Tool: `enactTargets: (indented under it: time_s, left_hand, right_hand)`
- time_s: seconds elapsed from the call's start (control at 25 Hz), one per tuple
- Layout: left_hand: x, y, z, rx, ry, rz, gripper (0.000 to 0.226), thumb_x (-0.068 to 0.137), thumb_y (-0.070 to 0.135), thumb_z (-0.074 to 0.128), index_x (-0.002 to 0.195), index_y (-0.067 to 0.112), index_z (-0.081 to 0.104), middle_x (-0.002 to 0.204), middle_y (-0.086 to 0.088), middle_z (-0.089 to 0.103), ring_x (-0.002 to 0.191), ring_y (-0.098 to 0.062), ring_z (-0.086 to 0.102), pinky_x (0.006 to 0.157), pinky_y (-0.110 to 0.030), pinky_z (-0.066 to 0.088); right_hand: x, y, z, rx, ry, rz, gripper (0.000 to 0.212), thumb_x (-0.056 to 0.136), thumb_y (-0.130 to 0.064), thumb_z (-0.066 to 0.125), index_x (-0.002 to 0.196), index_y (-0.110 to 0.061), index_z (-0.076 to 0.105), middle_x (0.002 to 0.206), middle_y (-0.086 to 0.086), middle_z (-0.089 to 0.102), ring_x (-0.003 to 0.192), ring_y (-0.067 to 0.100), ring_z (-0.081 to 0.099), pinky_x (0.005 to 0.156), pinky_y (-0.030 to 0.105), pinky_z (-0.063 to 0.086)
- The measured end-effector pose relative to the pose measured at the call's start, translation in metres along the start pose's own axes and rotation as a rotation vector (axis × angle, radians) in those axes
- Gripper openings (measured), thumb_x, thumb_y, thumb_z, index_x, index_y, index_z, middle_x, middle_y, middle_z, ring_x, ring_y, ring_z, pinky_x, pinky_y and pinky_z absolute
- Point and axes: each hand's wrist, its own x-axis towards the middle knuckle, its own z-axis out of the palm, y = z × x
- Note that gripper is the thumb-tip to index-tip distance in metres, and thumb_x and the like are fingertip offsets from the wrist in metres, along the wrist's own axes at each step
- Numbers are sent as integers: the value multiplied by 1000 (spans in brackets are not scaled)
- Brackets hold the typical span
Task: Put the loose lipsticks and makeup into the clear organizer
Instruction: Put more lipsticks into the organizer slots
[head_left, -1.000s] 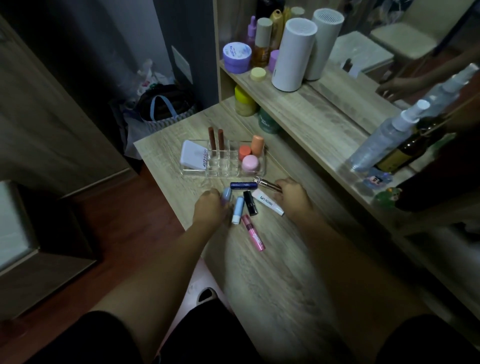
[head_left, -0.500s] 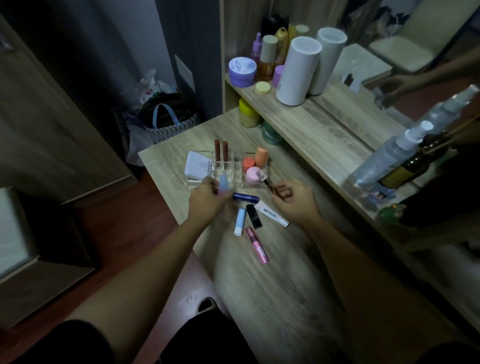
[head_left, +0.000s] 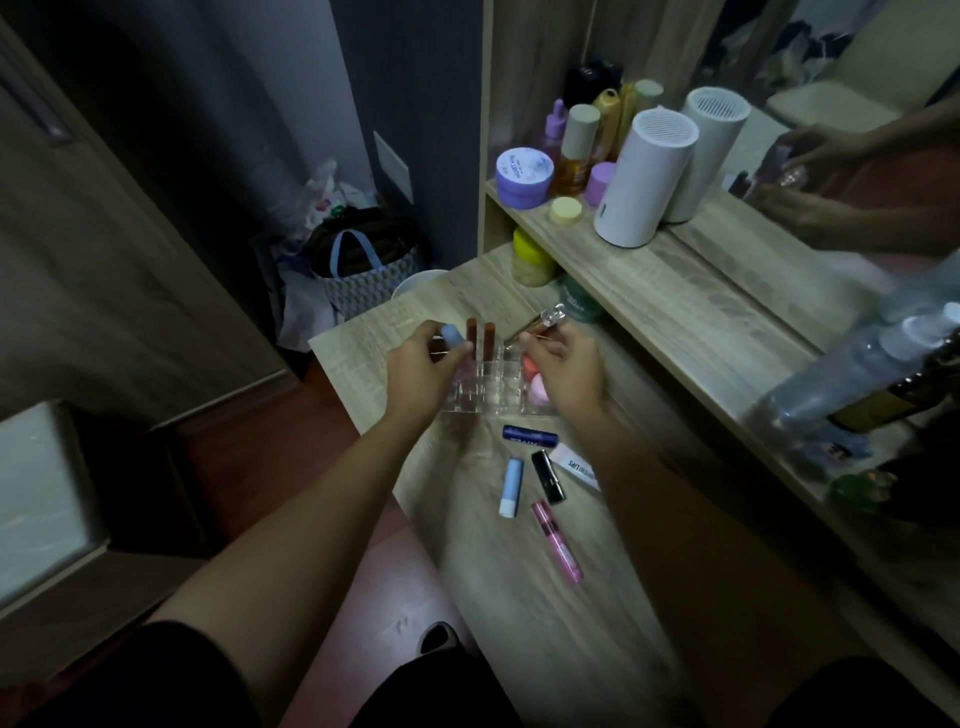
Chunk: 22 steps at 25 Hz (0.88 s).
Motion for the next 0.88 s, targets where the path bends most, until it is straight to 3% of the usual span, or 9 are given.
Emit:
enactTargets:
  time_s: [0.04, 0.12, 0.24, 0.4, 0.56, 0.76, 0.88]
  left_hand:
    - [1, -1, 2, 1, -10, 3, 24, 82, 24, 69, 100, 9, 64, 92, -10, 73, 84, -18, 68, 74, -29, 55]
    - [6, -6, 8, 22, -38, 18, 23, 83, 22, 69, 100, 7, 64, 93, -12, 73, 87, -20, 69, 79, -36, 58]
    - [8, -14, 14, 32, -104, -7, 24, 84, 21, 68, 103, 8, 63, 102, -19, 68, 88, -25, 69, 78, -46, 59]
    - [7, -21, 22, 126, -80, 98, 24, 81, 16, 70, 101, 4, 66, 99, -16, 67, 95, -28, 64, 83, -46, 56]
    - [10, -28, 29, 116, -78, 20, 29, 79, 19, 73, 102, 7, 60, 101, -15, 63, 92, -24, 62, 84, -41, 56]
    - [6, -17, 31, 112, -32, 33, 27, 77, 17, 74, 93, 3, 59, 73, 14, 45, 74, -18, 58, 78, -42, 56]
    - [5, -18, 32, 116, -36, 28, 30, 77, 16, 75, 97, 2, 59, 74, 15, 39, 74, -19, 58, 79, -43, 56]
  right_hand:
    - [3, 2, 4, -57, -4, -6, 6, 85, -22, 65, 86, -26, 63, 70, -24, 57, 59, -30, 52, 44, -9, 34]
    - [11, 8, 9, -152, 9, -11, 10, 86, -20, 64, 94, -15, 64, 75, -20, 59, 55, -25, 53, 44, -10, 31]
    - [18, 17, 14, -244, -24, -23, 12, 88, -17, 62, 98, -12, 64, 89, -5, 68, 62, -18, 52, 47, -7, 39]
    - [22, 22, 17, -359, -64, -54, 15, 88, -14, 61, 101, -7, 65, 97, 6, 71, 74, -1, 63, 55, 4, 47]
    - [25, 29, 21, -391, -92, -26, 18, 86, -10, 63, 103, -5, 65, 99, 8, 71, 78, 5, 62, 60, 6, 46]
    - [24, 23, 19, -337, -97, -44, 23, 85, -8, 65, 107, -6, 65, 102, 8, 70, 84, 7, 64, 76, 14, 53]
    - [24, 25, 17, -322, -110, 5, 24, 83, -9, 67, 106, -7, 64, 102, 6, 70, 87, 9, 65, 81, 21, 56]
